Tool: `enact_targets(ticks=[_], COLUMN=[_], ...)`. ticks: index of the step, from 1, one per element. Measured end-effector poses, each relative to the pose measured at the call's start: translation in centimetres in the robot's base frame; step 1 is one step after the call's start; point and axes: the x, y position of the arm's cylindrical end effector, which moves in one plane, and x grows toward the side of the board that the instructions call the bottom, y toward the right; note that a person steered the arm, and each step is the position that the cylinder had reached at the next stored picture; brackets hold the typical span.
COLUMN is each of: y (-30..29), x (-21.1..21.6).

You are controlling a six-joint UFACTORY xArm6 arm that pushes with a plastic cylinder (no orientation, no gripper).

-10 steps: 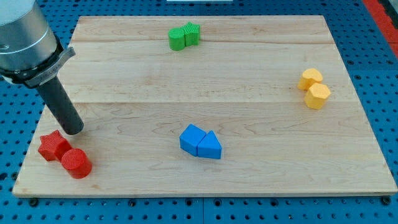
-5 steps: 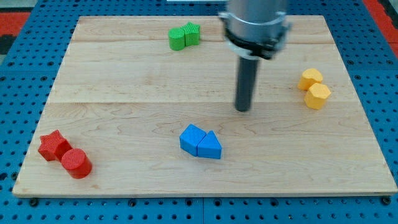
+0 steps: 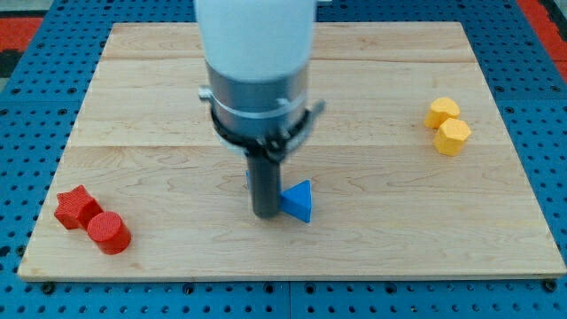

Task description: Slide the blue cube up and right a bit

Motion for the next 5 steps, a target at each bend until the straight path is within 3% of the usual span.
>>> enact_targets(ticks=[1,3,4,5], y=[-0.1,-6.1,1.6,9.8], x=[-2.5,-5.7,-8.1,-7.1])
